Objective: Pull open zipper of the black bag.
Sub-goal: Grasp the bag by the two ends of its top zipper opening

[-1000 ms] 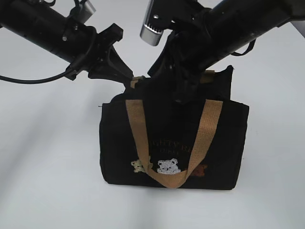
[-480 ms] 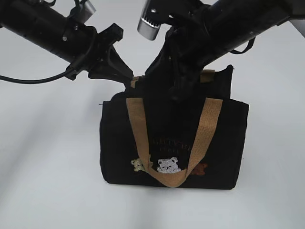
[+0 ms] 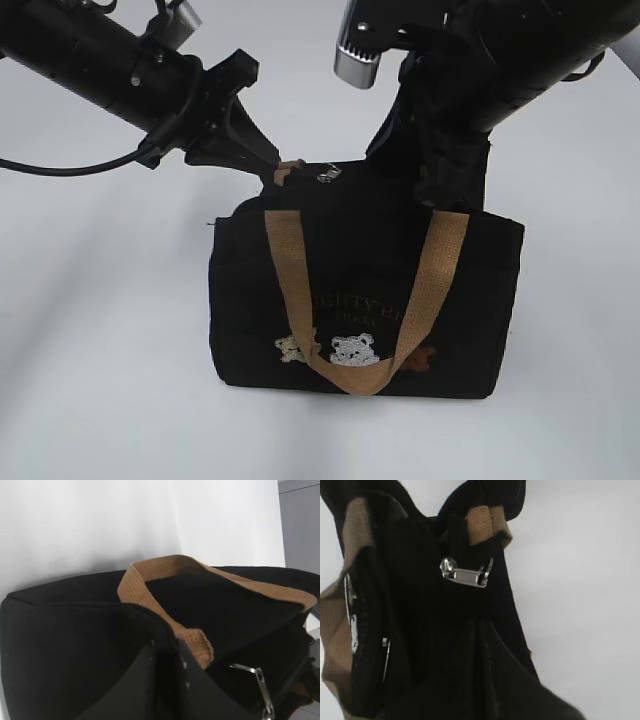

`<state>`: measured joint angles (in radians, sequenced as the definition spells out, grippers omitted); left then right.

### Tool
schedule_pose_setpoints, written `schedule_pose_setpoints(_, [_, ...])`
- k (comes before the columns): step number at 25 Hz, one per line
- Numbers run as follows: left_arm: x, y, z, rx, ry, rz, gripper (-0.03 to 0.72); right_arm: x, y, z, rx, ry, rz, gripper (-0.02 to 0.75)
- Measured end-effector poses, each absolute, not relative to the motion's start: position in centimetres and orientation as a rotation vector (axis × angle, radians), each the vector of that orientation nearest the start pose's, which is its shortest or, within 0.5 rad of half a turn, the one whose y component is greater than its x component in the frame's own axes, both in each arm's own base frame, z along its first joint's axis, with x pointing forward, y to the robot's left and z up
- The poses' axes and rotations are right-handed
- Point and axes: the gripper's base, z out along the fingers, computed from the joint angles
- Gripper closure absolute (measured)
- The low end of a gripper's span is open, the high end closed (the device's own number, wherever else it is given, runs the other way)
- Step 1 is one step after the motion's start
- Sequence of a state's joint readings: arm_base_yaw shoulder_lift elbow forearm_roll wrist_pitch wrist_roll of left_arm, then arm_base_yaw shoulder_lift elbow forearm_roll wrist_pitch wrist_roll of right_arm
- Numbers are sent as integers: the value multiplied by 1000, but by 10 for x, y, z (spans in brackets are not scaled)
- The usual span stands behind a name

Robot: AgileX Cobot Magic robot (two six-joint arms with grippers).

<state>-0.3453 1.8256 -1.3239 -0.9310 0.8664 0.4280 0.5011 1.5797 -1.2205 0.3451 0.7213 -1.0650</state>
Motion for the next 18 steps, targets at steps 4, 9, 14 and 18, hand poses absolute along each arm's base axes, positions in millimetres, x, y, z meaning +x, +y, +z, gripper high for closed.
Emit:
schedule_pose_setpoints(4, [343,-182,244,325,2619,-1080,659,289,184,288,-1510,1942,213,738])
schedule_pose_setpoints(9, [343,-182,244,325,2619,-1080,659,298,195,278,-1360,2002,350,614])
schedule_pose_setpoints(14, [342,-182,244,326,2619,-1081,659,303,200,274,-1238,2045,428,480])
schedule_pose_setpoints(18, [342,-182,244,326,2620,-1081,659,304,200,275,-1212,2045,426,467])
